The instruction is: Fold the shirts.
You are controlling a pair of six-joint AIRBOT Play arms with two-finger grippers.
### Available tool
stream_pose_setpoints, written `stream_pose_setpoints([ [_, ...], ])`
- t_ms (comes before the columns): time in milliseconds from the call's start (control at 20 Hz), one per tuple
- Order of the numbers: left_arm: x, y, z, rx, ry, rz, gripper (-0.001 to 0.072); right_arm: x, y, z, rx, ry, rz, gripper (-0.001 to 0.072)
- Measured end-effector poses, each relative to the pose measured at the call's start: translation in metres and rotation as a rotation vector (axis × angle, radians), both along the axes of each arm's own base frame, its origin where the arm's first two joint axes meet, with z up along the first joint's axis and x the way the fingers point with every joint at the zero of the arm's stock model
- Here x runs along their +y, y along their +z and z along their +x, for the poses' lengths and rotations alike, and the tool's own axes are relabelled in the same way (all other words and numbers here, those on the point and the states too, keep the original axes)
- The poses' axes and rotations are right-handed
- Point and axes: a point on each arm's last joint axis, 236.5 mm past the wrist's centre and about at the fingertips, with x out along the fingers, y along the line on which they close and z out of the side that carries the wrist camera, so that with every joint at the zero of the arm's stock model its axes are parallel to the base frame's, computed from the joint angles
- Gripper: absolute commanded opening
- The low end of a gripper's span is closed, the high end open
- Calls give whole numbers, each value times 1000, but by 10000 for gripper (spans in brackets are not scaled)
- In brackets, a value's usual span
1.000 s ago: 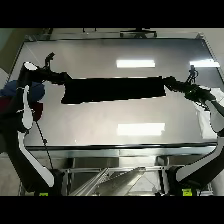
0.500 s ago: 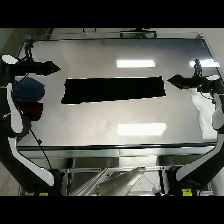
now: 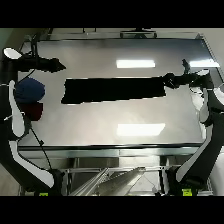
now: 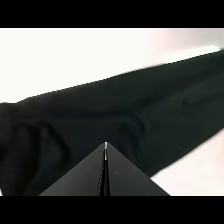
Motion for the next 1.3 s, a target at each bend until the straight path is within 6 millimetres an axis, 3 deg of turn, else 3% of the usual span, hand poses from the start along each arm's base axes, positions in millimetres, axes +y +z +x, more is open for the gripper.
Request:
stream_pose_setpoints([
  [50,-10,0,-2,2,-20,0,22,5,-3,-1,12,12,3,435],
  [100,-20,-1,-4,4,-39,0,22,11,-5,-3,23,25,11,415],
  [150,-31,-2,-6,8,-58,0,21,17,-6,-5,28,40,11,181],
  [200,-43,-7,-8,17,-81,-1,21,21,-10,-7,40,55,4,22],
  [400,-99,-48,-15,76,-168,-6,21,37,-6,-8,50,74,41,20],
  [500,-129,-76,-16,98,-197,-2,20,49,14,-4,27,77,112,20],
  [650,-177,-113,-14,97,-211,-2,22,66,68,1,-49,93,221,20],
  [750,-208,-129,-13,90,-211,-7,22,80,121,0,-122,117,318,20],
  [950,-257,-154,-21,96,-210,-19,27,113,231,-22,-258,205,470,20],
  [1050,-275,-160,-24,102,-195,-48,27,131,271,-37,-289,247,508,21],
  [1200,-292,-154,-21,98,-157,-114,27,160,305,-56,-296,299,543,21],
  [1300,-295,-142,-18,100,-148,-157,19,177,313,-64,-286,328,555,21],
])
